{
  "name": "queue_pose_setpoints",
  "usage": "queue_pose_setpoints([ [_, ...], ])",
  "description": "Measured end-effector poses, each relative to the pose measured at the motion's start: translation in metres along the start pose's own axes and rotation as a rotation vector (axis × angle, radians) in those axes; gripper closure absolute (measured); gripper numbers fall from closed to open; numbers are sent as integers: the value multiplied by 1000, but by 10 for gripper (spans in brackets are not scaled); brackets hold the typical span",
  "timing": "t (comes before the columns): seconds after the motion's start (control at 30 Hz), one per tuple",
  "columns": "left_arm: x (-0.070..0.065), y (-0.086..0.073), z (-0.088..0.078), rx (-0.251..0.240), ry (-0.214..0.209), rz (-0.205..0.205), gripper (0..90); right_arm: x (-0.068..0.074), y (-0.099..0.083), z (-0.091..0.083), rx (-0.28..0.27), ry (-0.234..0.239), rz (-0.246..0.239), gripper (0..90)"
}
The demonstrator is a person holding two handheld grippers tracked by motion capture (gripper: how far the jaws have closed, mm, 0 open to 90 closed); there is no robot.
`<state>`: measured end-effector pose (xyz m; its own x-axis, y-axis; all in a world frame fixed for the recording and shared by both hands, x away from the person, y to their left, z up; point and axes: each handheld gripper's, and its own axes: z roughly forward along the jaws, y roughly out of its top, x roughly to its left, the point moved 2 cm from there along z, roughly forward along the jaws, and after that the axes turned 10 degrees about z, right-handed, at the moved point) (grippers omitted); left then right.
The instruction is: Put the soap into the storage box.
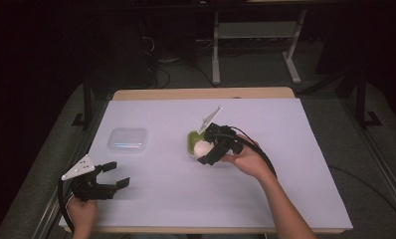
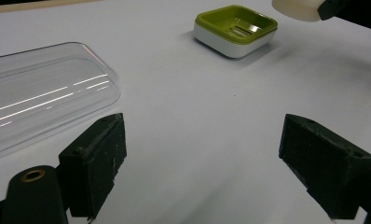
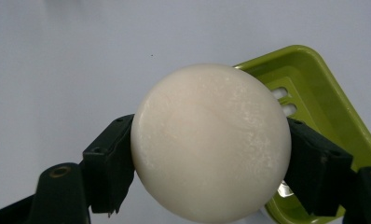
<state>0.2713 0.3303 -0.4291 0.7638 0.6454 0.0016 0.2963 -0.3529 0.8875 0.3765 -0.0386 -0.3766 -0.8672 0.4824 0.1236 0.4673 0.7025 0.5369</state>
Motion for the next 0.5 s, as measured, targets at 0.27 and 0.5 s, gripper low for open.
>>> queue_pose_setpoints([
  [0.27,0,0,1,-2,-2,-1,145,-8,7,-6,-16,-9,5,239],
  [0.5,0,0,1,-2,-1,0,145,-16,15,-11,-17,-22,21,239],
])
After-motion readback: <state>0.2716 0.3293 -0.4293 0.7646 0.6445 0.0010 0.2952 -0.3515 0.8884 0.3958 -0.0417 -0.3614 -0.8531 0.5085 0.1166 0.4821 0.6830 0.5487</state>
